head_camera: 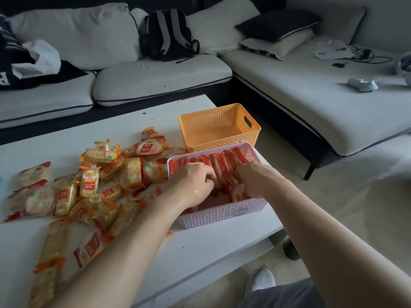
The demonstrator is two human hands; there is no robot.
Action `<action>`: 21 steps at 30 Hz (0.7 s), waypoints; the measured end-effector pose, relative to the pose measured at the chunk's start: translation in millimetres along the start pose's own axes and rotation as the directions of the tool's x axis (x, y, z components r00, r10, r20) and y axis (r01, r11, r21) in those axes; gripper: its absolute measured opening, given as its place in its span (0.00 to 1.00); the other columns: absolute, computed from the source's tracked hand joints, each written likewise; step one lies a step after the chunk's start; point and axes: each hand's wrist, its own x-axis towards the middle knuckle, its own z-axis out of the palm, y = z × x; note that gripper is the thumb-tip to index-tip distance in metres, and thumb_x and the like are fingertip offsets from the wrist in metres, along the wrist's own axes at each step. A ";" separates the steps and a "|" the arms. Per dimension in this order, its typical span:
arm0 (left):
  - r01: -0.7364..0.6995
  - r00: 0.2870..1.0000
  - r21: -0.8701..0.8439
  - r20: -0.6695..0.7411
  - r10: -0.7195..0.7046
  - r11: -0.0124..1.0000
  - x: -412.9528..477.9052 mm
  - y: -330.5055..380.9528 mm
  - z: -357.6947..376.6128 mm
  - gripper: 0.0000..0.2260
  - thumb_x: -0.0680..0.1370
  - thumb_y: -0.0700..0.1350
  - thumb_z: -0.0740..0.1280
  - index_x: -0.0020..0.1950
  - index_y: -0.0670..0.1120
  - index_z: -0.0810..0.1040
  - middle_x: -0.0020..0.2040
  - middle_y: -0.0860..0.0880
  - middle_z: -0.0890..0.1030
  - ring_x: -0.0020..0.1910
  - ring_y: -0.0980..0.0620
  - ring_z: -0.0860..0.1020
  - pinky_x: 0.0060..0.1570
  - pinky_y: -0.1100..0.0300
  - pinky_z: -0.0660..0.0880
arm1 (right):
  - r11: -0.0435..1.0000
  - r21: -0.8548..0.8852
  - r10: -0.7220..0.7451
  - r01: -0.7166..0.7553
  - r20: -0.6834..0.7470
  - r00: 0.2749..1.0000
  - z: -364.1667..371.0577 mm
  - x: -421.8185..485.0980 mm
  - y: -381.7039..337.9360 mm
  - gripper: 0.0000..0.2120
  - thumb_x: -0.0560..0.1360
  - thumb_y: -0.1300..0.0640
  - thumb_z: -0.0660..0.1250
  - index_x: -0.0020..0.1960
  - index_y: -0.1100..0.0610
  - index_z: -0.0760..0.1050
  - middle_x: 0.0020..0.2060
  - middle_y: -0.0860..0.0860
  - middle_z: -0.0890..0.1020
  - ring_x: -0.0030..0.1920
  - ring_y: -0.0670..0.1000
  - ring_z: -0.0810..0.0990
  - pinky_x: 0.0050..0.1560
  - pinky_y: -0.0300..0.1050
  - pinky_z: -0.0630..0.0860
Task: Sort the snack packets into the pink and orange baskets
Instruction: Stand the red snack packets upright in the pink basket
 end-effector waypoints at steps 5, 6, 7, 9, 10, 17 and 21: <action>0.006 1.000 -0.099 -0.022 -0.008 0.995 -2.3 -10.5 0.5 0.12 0.79 0.39 0.64 0.45 0.53 0.84 0.44 0.60 0.80 0.47 0.57 0.79 0.50 0.56 0.78 | 0.999 -0.026 -0.041 0.041 0.002 0.999 -7.1 -3.9 3.0 0.06 0.78 0.55 0.68 0.52 0.54 0.81 0.40 0.49 0.82 0.38 0.50 0.80 0.29 0.41 0.74; 0.000 1.000 -0.129 -0.023 -0.003 0.992 -2.2 -12.7 -0.1 0.12 0.78 0.39 0.64 0.44 0.54 0.83 0.43 0.61 0.81 0.46 0.59 0.79 0.49 0.58 0.78 | 0.997 -0.019 -0.076 0.076 0.018 0.997 -9.5 -5.8 5.3 0.06 0.78 0.56 0.67 0.52 0.54 0.82 0.41 0.50 0.83 0.40 0.51 0.82 0.33 0.43 0.78; -0.008 1.000 -0.155 -0.025 0.005 0.988 -1.8 -14.7 -0.8 0.13 0.78 0.39 0.65 0.44 0.56 0.83 0.43 0.61 0.81 0.46 0.61 0.80 0.49 0.58 0.79 | 0.994 -0.005 -0.110 0.110 0.026 0.994 -13.1 -9.1 8.0 0.06 0.78 0.56 0.67 0.51 0.54 0.82 0.42 0.49 0.83 0.41 0.50 0.82 0.38 0.45 0.82; -0.030 0.999 -0.209 -0.050 0.020 0.977 -2.4 -18.7 -1.7 0.14 0.78 0.38 0.65 0.45 0.56 0.83 0.44 0.62 0.82 0.47 0.63 0.80 0.50 0.60 0.78 | 0.986 0.043 -0.160 0.159 0.010 0.987 -21.1 -14.5 14.7 0.05 0.78 0.54 0.69 0.53 0.49 0.82 0.43 0.46 0.83 0.43 0.48 0.82 0.44 0.46 0.84; -0.039 0.996 -0.243 -0.086 0.018 0.969 -4.8 -21.1 -2.6 0.14 0.78 0.37 0.66 0.46 0.57 0.83 0.45 0.62 0.83 0.48 0.64 0.80 0.50 0.63 0.78 | 0.979 0.093 -0.180 0.181 -0.013 0.984 -25.4 -16.5 17.9 0.06 0.78 0.53 0.70 0.54 0.47 0.82 0.45 0.44 0.83 0.44 0.46 0.82 0.45 0.45 0.84; -0.050 0.948 -0.430 -0.304 -0.093 0.901 -34.4 -48.3 -0.5 0.04 0.78 0.47 0.70 0.50 0.56 0.81 0.45 0.59 0.83 0.44 0.55 0.81 0.47 0.55 0.80 | 0.834 0.475 -0.278 0.282 -0.081 0.957 -24.1 -18.7 -10.3 0.12 0.78 0.65 0.68 0.58 0.52 0.79 0.48 0.43 0.79 0.42 0.41 0.79 0.36 0.31 0.77; 0.012 0.999 -0.271 -0.039 -0.024 0.963 -44.9 -47.7 5.2 0.17 0.74 0.64 0.69 0.61 0.63 0.74 0.47 0.63 0.82 0.47 0.62 0.80 0.43 0.63 0.76 | 0.854 0.459 -0.261 0.244 -0.027 0.965 -6.5 -8.2 -39.5 0.15 0.78 0.67 0.66 0.61 0.54 0.80 0.50 0.45 0.80 0.51 0.49 0.81 0.52 0.45 0.82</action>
